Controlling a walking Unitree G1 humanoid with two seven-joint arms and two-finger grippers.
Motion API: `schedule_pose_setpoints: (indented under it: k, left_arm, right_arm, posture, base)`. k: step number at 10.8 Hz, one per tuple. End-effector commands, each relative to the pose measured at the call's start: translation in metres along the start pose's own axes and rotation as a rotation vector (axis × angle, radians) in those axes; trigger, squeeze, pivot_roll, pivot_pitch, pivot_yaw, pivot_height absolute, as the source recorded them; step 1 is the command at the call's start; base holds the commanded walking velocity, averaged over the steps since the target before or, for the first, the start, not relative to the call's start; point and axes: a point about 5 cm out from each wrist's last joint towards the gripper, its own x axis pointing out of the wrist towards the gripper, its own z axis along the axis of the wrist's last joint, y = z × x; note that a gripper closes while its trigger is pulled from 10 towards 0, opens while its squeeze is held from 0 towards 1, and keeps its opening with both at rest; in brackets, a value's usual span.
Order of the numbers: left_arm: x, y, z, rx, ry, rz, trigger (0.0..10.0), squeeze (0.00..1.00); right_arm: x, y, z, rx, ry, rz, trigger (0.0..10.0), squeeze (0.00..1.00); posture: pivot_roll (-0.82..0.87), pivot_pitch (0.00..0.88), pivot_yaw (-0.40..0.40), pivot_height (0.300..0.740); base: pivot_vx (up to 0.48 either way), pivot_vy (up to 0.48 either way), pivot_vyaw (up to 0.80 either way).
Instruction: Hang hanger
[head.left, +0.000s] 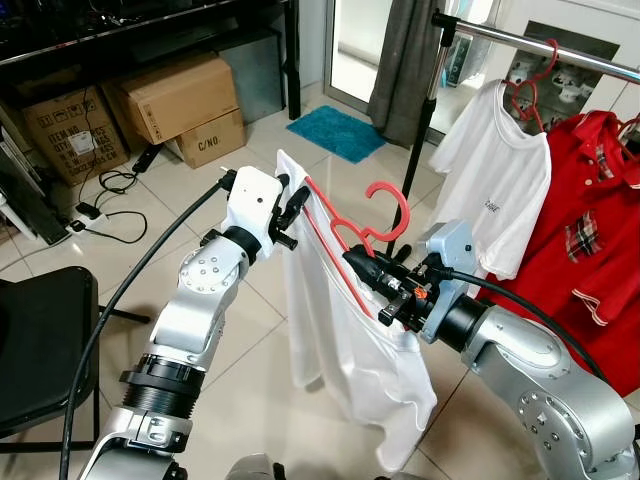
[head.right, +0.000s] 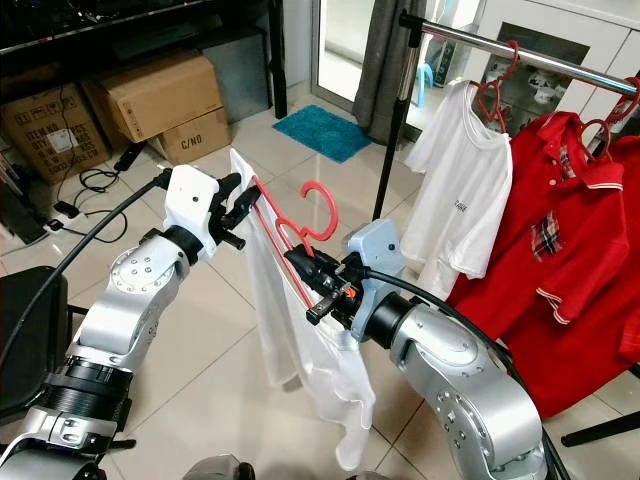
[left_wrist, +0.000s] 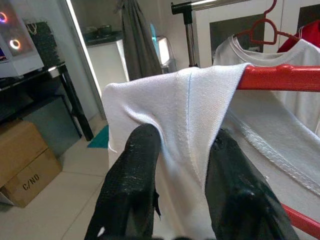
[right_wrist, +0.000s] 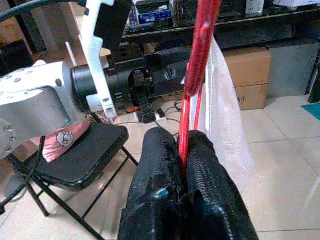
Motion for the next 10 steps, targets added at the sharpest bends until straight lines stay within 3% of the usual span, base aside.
schedule_pose_setpoints:
  k: [1, 4, 6, 8, 10]
  left_arm:
    - [0.000, -0.001, -0.002, 0.014, 0.004, 0.001, 0.0, 0.00]
    - [-0.001, 0.000, 0.000, 0.000, -0.008, 0.005, 0.0, 0.00]
    - [-0.006, 0.006, 0.006, 0.004, -0.027, 0.006, 0.0, 0.00]
    - [-0.013, 0.015, 0.017, 0.000, -0.040, 0.006, 0.0, 0.00]
    - [-0.018, 0.046, 0.028, -0.035, -0.038, 0.123, 0.0, 0.00]
  right_arm:
    - [0.001, 0.002, 0.005, -0.009, -0.019, 0.015, 0.0, 0.00]
    - [0.001, -0.003, -0.001, -0.014, 0.028, -0.020, 0.0, 0.00]
    - [-0.008, -0.016, -0.028, -0.019, 0.227, -0.106, 0.0, 0.00]
    - [-0.018, -0.020, -0.041, -0.050, 0.313, -0.101, 0.0, 0.00]
    - [-0.030, -0.014, -0.036, -0.052, 0.273, 0.029, 0.0, 0.00]
  posture:
    - [0.06, 0.023, 0.000, 0.740]
    - [0.06, 0.022, -0.001, 0.740]
    - [0.06, 0.022, 0.001, 0.740]
    - [0.07, 0.021, 0.000, 0.740]
    - [0.07, 0.024, 0.001, 0.740]
  base:
    - [0.000, 0.000, 0.00]
    - [0.000, 0.000, 0.00]
    - [0.000, 0.000, 0.00]
    - [0.000, 0.000, 0.00]
    - [0.000, 0.000, 0.00]
